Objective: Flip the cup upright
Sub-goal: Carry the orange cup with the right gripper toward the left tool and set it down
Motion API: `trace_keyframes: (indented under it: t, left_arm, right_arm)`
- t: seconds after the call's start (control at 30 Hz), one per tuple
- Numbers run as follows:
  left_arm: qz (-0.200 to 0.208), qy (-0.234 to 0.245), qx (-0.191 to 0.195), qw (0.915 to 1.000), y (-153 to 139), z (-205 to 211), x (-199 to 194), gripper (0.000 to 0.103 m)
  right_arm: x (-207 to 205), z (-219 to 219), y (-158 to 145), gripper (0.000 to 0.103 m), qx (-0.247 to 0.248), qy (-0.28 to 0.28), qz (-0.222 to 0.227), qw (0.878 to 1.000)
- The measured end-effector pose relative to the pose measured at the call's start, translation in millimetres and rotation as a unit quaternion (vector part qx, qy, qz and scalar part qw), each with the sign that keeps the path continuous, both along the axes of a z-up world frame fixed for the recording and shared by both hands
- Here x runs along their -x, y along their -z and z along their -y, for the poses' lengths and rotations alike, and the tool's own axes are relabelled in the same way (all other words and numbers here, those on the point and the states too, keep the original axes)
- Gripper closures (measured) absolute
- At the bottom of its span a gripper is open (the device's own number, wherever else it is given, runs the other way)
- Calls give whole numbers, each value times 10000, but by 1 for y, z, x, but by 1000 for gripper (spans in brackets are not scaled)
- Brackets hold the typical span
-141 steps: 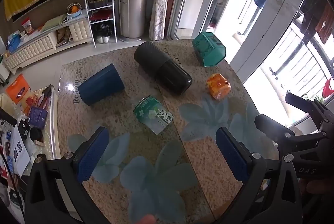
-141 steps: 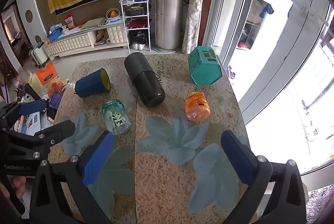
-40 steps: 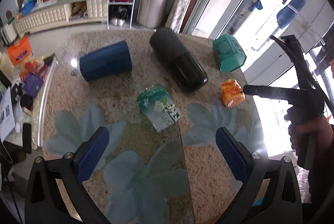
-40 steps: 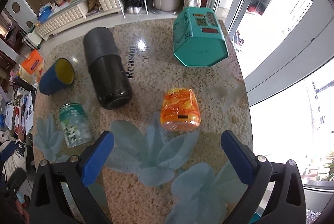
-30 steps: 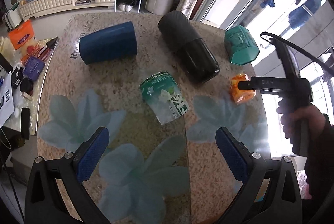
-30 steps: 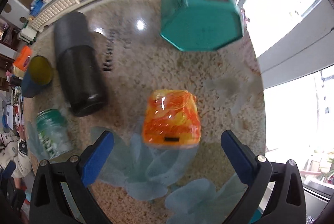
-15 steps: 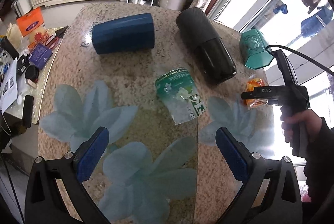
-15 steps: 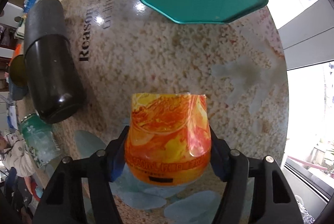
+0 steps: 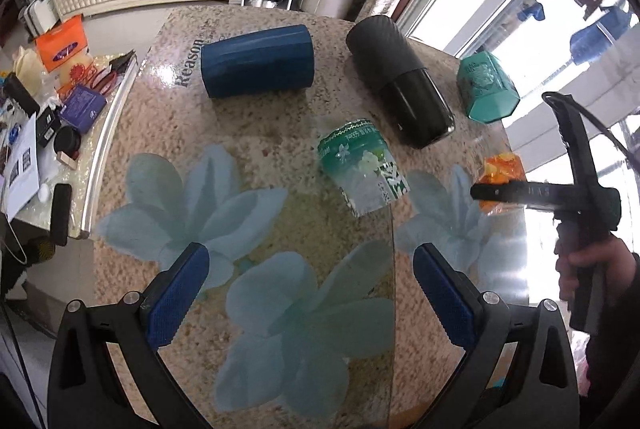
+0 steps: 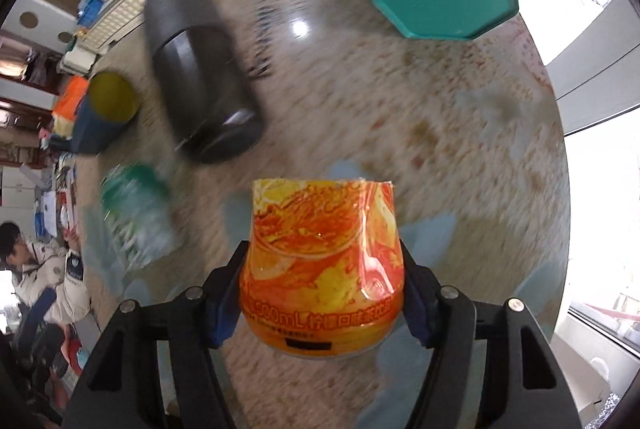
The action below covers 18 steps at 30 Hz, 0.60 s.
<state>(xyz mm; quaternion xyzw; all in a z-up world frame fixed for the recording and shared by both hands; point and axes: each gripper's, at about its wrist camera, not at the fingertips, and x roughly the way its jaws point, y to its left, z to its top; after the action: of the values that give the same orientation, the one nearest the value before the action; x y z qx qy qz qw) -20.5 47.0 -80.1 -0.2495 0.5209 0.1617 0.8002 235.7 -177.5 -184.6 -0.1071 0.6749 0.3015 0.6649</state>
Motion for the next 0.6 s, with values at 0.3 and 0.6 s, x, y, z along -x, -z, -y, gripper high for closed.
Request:
trace_keyframes:
  t: [0.3, 0.6]
  left_arm:
    - [42, 280, -279, 9992, -10, 4, 23, 0]
    - [-57, 620, -369, 9974, -7, 11, 39, 0]
  right_arm:
    - [66, 12, 10, 38, -26, -119, -107, 9999]
    - [110, 8, 23, 38, 315, -82, -372, 9988]
